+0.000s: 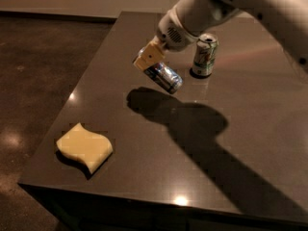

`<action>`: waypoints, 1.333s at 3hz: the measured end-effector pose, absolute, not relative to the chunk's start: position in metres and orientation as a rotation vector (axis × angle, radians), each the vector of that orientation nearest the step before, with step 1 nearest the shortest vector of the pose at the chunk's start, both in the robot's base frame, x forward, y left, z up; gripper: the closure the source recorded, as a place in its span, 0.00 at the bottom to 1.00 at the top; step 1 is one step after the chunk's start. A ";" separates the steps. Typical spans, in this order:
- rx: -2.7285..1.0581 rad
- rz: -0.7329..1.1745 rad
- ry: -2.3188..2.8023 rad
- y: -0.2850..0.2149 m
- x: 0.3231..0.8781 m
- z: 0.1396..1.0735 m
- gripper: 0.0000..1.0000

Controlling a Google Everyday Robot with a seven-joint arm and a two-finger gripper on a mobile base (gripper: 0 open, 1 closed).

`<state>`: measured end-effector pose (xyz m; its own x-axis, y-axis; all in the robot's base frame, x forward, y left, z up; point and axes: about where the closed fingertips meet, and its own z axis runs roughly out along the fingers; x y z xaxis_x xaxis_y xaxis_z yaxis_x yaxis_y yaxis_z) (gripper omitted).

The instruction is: Place redbull can upright

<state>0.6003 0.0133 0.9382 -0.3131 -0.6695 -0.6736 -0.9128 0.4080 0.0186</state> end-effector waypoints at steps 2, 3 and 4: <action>-1.091 0.669 1.807 0.000 0.585 0.964 1.00; -0.964 0.699 1.650 -0.004 0.592 0.976 1.00; -0.870 0.727 1.523 -0.011 0.596 0.981 1.00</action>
Offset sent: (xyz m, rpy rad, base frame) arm -0.0064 -0.0270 0.0621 0.5730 -0.3827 -0.1497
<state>0.5958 -0.0113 0.9812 -0.0446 -0.1237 -0.9913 -0.8483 0.5288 -0.0278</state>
